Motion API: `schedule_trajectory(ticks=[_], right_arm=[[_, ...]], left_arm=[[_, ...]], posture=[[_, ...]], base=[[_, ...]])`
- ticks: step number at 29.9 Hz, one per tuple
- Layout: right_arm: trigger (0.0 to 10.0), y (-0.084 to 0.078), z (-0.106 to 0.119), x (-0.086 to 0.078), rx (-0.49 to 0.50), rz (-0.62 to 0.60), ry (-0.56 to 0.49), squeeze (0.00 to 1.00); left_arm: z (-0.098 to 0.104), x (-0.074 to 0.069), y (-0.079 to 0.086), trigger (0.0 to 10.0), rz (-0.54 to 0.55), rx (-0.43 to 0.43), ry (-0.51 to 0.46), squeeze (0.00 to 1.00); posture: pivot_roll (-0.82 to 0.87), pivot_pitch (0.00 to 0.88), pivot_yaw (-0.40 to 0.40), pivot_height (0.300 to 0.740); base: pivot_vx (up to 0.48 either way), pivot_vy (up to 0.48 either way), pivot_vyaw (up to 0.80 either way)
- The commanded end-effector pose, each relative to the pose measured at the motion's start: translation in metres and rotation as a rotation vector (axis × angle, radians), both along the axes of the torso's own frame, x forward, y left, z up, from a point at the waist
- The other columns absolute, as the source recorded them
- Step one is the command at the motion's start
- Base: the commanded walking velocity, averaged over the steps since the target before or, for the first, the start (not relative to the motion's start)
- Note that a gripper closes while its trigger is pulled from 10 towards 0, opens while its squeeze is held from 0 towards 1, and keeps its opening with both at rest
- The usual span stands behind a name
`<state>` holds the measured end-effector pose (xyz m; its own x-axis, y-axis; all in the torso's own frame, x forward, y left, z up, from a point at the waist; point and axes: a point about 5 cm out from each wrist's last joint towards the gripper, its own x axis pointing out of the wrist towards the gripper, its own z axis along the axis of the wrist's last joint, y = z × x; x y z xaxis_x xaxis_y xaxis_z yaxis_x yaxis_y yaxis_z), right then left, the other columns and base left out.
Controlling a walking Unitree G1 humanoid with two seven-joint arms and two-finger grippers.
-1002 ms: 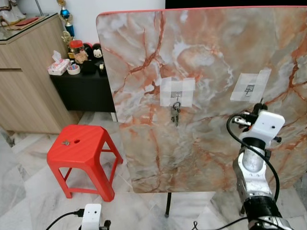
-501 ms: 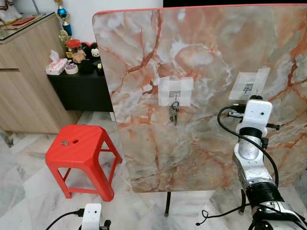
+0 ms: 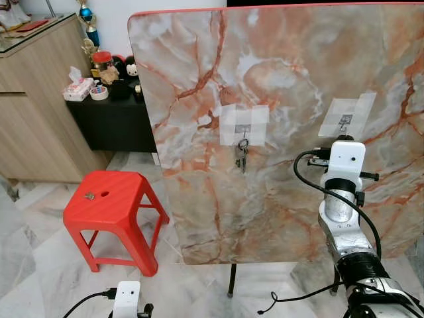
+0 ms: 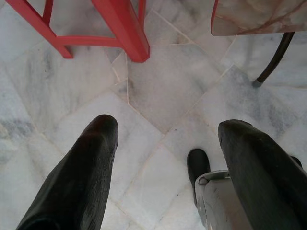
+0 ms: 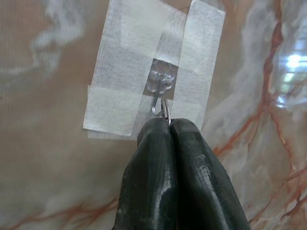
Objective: Hang keys on a hook
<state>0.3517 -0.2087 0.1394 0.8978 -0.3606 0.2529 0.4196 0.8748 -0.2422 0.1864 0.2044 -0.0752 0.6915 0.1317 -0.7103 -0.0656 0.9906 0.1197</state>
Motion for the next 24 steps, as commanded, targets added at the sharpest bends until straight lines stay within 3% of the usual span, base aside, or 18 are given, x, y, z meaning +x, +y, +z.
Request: schedule_trajectory(ticks=[1, 23, 24], right_arm=[[10.0, 0.0011, 0.0079, 0.0053, -0.014, 0.004, -0.008, 0.00], [10.0, 0.0005, 0.0028, 0.0077, -0.006, 0.012, 0.035, 0.00], [10.0, 0.0011, 0.0025, 0.0074, -0.003, 0.014, 0.032, 0.33]], left_arm=[[-0.0025, -0.0031, -0.0012, 10.0, 0.006, 0.001, 0.025, 0.00], [-0.0031, -0.0040, -0.0013, 10.0, 0.005, -0.001, 0.031, 0.00], [-0.0033, -0.0044, -0.0016, 10.0, 0.004, -0.001, 0.033, 0.00]], posture=[[-0.04, 0.000, 0.016, 0.740], [-0.04, 0.000, 0.017, 0.740], [-0.04, 0.000, 0.017, 0.740]], base=[[0.000, 0.000, 0.00], [0.000, 0.000, 0.00], [0.000, 0.000, 0.00]])
